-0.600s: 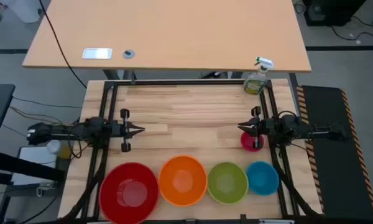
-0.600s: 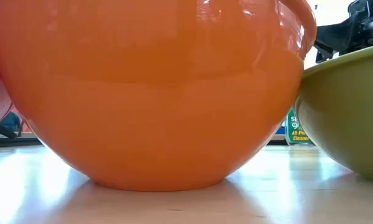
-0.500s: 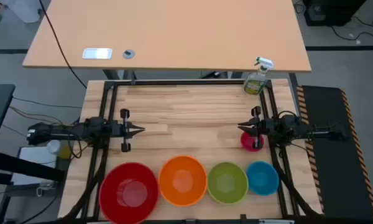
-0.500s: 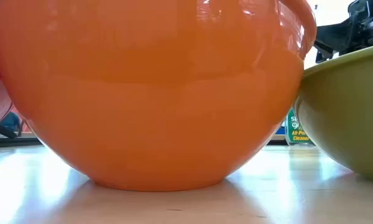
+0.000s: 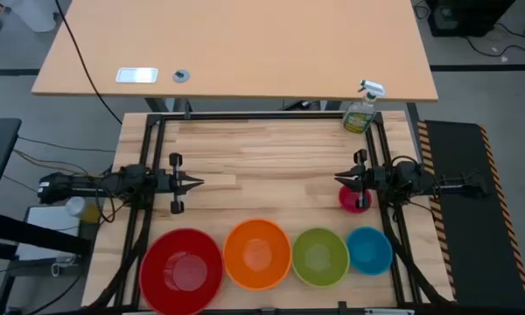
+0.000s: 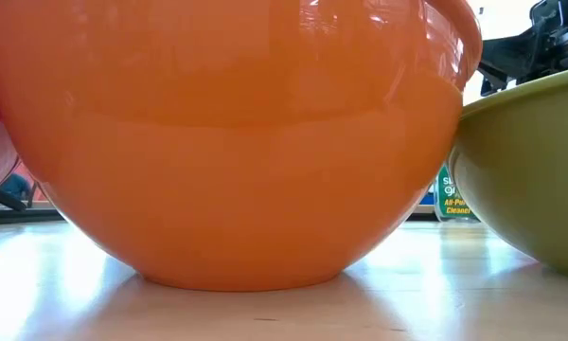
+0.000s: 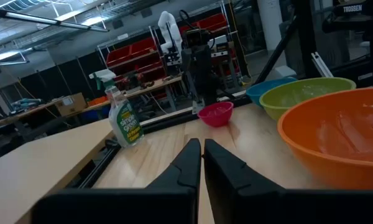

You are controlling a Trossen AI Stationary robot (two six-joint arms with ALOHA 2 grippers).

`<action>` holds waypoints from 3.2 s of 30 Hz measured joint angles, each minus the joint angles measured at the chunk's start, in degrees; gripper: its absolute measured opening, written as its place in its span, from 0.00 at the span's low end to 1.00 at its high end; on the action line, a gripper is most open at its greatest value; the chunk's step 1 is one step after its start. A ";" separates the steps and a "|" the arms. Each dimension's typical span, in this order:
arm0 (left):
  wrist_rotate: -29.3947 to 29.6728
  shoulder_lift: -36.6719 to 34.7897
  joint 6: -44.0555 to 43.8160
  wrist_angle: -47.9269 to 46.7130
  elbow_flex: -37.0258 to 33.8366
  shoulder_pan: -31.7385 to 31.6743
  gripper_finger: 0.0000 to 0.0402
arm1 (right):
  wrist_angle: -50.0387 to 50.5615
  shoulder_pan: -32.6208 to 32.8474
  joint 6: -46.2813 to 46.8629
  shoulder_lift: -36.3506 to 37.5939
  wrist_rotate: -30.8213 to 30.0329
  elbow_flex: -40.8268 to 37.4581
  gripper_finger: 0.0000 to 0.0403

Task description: Nest bowls inside each other

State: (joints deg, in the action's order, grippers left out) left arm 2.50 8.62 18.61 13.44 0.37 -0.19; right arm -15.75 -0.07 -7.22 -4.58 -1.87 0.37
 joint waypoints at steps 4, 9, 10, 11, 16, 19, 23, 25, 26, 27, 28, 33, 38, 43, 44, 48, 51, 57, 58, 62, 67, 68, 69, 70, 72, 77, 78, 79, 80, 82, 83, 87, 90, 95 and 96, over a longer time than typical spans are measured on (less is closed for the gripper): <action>0.01 -0.01 0.00 0.00 -0.01 0.00 0.06 | 0.00 0.00 0.00 0.00 0.00 0.01 0.13; 0.01 0.00 0.00 -0.01 -0.01 -0.01 0.06 | 0.00 0.01 0.00 -0.01 0.01 0.01 0.13; 0.00 0.00 0.00 0.00 -0.01 -0.01 0.06 | 0.00 0.01 0.00 -0.01 0.01 0.01 0.13; 0.01 -0.02 0.00 -0.01 0.01 -0.01 0.06 | 0.00 0.00 0.00 -0.02 0.00 0.01 0.13; 0.00 -0.02 0.00 -0.01 0.00 0.00 0.06 | 0.00 0.01 0.00 0.00 0.01 0.01 0.13; 0.00 0.00 0.00 0.01 -0.01 0.00 0.06 | -0.01 0.01 0.00 -0.02 0.01 0.01 0.13; 0.02 -0.02 0.00 0.01 0.00 -0.01 0.06 | -0.01 0.01 0.00 -0.01 0.01 0.01 0.13; 0.00 0.00 0.00 -0.01 -0.01 -0.02 0.06 | 0.00 0.00 0.00 -0.01 0.00 0.01 0.13; 0.01 -0.01 0.00 0.00 0.00 -0.02 0.06 | -0.01 0.01 0.00 -0.01 0.01 0.01 0.13; 0.01 -0.01 0.00 0.00 0.00 -0.01 0.06 | 0.00 0.02 0.00 -0.01 0.01 0.01 0.13; 0.00 0.00 0.00 -0.01 -0.01 -0.02 0.06 | 0.00 0.00 0.00 0.00 0.00 0.01 0.13; 0.02 -0.01 0.00 -0.01 -0.01 -0.02 0.06 | 0.00 0.00 0.00 -0.01 0.00 0.01 0.13; 0.00 -0.02 0.12 0.02 0.00 -0.02 0.06 | 0.00 0.02 0.00 -0.02 0.00 0.01 0.13; 0.00 0.00 -3.16 5.71 0.00 0.07 0.06 | 0.00 0.02 0.00 0.00 0.01 0.00 0.13; 0.00 0.00 -4.84 8.15 -0.01 0.07 0.06 | 0.00 0.02 0.00 0.00 0.00 0.01 0.13; 0.02 -0.02 -12.39 21.98 -0.01 0.02 0.06 | -5.33 -0.45 -4.11 -0.01 -6.94 0.01 0.13; 0.02 -0.04 -14.32 32.49 -0.01 0.02 0.06 | -12.72 -1.29 -0.66 -0.26 -17.41 -0.01 0.13; 2.69 -0.07 -19.40 47.30 0.09 0.04 0.06 | -15.75 -3.74 16.77 -0.69 -31.52 3.68 0.13; 4.72 -0.08 -20.56 47.25 0.38 0.04 0.06 | -15.67 -4.12 18.14 -1.22 -29.40 4.71 0.13; 17.72 1.49 -27.37 42.75 3.72 0.02 0.06 | -14.55 -5.04 20.05 -6.07 -16.31 9.54 0.13; 30.20 7.71 -35.66 37.84 9.47 0.02 0.06 | -9.67 -6.54 27.36 -15.76 -13.50 18.35 0.13; 31.71 9.08 -36.72 37.92 10.75 0.02 0.06 | -8.52 -7.07 29.70 -17.96 -14.92 20.23 0.13; 32.80 10.50 -37.39 38.04 12.14 0.02 0.06 | -7.52 -7.52 31.94 -19.83 -16.20 22.10 0.13; 33.11 11.90 -38.17 38.02 13.58 0.02 0.06 | -7.05 -7.98 34.21 -21.65 -16.89 23.88 0.13; 33.42 14.17 -39.02 37.79 16.31 0.02 0.06 | -6.96 -8.88 37.36 -25.32 -17.11 27.21 0.13; 33.41 18.94 -38.93 37.94 23.35 0.02 0.06 | -7.02 -11.47 39.98 -33.73 -13.72 35.19 0.13; 33.40 19.81 -38.25 37.92 24.54 0.02 0.06 | -7.01 -12.00 39.23 -35.27 -12.17 36.69 0.13; 33.40 20.52 -37.22 37.83 25.56 0.02 0.06 | -7.06 -12.40 38.56 -36.78 -10.62 38.10 0.13; 33.44 21.23 -35.46 37.78 26.42 0.02 0.06 | -7.19 -12.81 37.86 -38.27 -9.04 39.59 0.13; 33.72 22.53 -31.45 37.71 27.74 0.02 0.06 | -7.91 -13.42 36.44 -40.84 -7.74 42.05 0.13; 33.77 22.86 -30.56 37.57 28.23 0.02 0.06 | -8.56 -13.65 35.65 -42.12 -7.70 43.14 0.13; 33.15 24.15 -35.01 37.72 29.62 0.02 0.06 | -9.73 -13.66 40.79 -46.69 -8.67 46.52 0.13; 30.47 24.79 -39.23 36.57 29.74 0.00 0.06 | -7.40 -13.79 41.52 -50.89 -4.52 49.69 0.13; 18.66 24.82 -49.58 24.25 29.76 -0.57 0.06 | 10.10 -13.39 41.11 -61.34 5.04 58.95 0.13; 16.20 24.83 -51.21 21.62 29.76 -0.57 0.06 | 13.77 -13.17 41.10 -63.50 6.49 61.16 0.13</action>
State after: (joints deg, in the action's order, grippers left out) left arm 18.70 33.46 -32.59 35.07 30.13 -0.75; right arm -1.98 -13.25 33.87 -68.08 4.62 61.53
